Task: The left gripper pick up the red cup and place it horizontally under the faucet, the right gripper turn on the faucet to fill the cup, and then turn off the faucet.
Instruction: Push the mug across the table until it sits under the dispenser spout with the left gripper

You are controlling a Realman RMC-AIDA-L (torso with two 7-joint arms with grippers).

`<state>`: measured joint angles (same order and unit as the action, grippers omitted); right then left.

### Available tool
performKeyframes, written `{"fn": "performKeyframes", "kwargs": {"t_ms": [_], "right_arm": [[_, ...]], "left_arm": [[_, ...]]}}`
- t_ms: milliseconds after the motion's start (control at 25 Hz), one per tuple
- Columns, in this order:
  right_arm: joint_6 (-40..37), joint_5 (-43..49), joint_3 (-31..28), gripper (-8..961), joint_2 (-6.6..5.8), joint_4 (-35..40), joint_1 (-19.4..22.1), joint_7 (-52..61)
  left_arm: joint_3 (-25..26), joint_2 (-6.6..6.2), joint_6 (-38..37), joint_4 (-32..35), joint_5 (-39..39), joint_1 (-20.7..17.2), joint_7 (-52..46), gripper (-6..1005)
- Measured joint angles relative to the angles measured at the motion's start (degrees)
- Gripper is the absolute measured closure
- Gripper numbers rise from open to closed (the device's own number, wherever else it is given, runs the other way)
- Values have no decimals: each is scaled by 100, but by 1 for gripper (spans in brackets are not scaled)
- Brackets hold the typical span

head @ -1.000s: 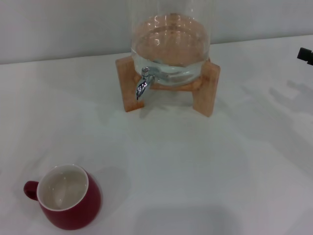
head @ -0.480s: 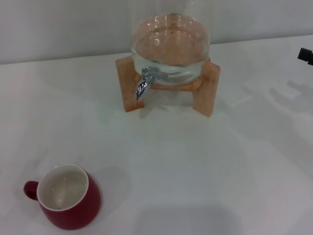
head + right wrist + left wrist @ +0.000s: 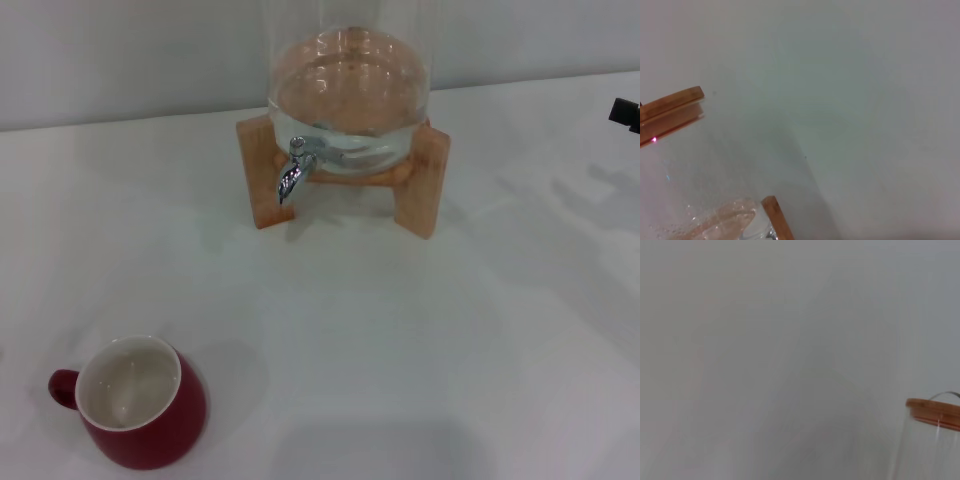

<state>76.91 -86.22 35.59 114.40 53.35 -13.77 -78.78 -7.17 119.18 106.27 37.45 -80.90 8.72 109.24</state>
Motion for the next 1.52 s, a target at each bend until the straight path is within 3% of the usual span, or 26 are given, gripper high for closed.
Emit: {"fn": "performKeyframes", "kwargs": {"t_ms": [520,920,1520], "right_arm": [[-1,0,-8,188,-30,0,-44,6],[-40,0,-9,188,-41,0,-52,6],[-46,0,-69,187,-45,0,-24,-2]], "left_arm": [[3,38,84,-832,40,-257,1676,228],[27,24,-544,-1988,-1,-264,3049,229],[-12,29,-810,-2573,133,-222,3244,230]]}}
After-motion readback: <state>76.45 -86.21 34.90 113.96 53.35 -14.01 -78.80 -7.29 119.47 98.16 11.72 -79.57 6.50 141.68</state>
